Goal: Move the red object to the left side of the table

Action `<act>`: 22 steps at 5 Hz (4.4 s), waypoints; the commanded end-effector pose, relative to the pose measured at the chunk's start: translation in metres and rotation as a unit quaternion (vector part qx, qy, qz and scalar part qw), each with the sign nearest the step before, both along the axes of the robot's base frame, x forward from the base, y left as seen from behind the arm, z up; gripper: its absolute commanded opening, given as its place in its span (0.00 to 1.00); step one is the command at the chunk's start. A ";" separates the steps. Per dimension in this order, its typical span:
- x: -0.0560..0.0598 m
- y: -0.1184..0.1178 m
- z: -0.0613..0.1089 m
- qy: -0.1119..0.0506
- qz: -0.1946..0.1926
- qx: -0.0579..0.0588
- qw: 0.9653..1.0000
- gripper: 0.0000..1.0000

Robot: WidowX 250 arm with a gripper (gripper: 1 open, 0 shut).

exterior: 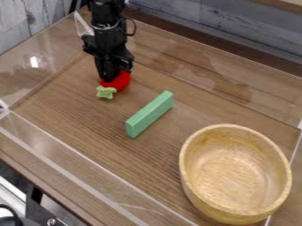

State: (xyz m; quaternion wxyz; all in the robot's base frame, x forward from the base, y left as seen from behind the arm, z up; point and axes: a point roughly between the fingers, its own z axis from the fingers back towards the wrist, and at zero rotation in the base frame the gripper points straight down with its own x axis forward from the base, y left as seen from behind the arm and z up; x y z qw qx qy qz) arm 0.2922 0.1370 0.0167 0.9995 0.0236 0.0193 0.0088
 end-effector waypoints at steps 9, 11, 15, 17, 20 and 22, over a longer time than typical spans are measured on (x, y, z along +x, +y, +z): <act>-0.047 -0.010 -0.009 0.093 -0.012 -0.027 0.995 0.00; -0.056 -0.005 -0.009 0.105 -0.011 -0.029 0.994 0.00; -0.075 0.013 -0.009 0.125 0.002 -0.035 0.991 0.00; -0.079 0.015 -0.009 0.132 0.006 -0.042 0.990 0.00; -0.079 0.020 -0.011 0.134 0.011 -0.057 0.989 0.00; -0.078 0.020 -0.012 0.135 0.013 -0.066 0.989 0.00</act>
